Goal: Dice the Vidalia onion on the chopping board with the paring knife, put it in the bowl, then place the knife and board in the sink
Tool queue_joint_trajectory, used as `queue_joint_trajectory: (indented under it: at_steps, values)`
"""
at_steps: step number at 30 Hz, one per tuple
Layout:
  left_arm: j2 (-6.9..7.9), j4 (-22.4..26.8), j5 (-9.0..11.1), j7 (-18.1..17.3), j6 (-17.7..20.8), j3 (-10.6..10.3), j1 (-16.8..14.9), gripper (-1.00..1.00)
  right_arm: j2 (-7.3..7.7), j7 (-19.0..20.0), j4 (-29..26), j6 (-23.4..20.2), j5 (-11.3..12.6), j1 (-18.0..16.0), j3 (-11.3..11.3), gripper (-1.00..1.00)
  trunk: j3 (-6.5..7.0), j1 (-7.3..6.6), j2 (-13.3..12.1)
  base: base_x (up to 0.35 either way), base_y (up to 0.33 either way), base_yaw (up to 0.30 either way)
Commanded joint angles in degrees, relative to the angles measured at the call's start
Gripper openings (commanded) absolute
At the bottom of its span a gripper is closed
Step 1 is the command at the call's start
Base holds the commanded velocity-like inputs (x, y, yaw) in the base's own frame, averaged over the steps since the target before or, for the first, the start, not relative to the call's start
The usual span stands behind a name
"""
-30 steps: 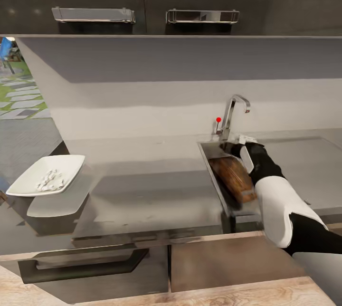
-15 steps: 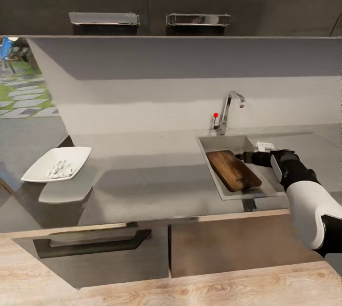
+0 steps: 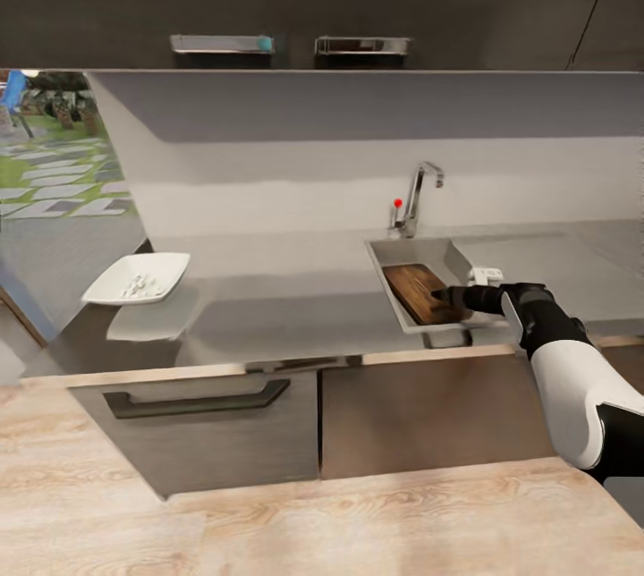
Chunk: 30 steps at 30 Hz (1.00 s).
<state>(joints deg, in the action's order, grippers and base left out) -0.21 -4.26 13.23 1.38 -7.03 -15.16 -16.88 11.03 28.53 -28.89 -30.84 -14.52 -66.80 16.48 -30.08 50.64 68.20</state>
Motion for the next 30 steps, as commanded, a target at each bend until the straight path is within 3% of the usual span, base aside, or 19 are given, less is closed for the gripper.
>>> queue_joint_trajectory:
  at_steps: [1,23,30]
  values:
    - [-0.04,-0.2,0.4,0.0,-0.4,-0.5,-0.1,1.0,-0.04,0.9,-0.2,-0.2,-0.6,0.0,0.4,1.0,-0.06,-0.04,0.0,-0.339,0.0,0.0]
    - [-0.05,-0.2,0.4,0.0,-0.4,-0.5,-0.1,1.0,-0.14,2.9,0.0,-0.1,-0.7,-0.1,0.3,1.0,-0.06,-0.04,0.0,-0.339,0.0,0.0]
    - [-0.05,-0.2,0.4,0.0,-0.4,-0.5,-0.1,1.0,-1.74,2.7,1.6,0.6,-2.1,-0.1,0.3,1.0,-0.06,-0.04,0.0,-0.337,0.0,0.0]
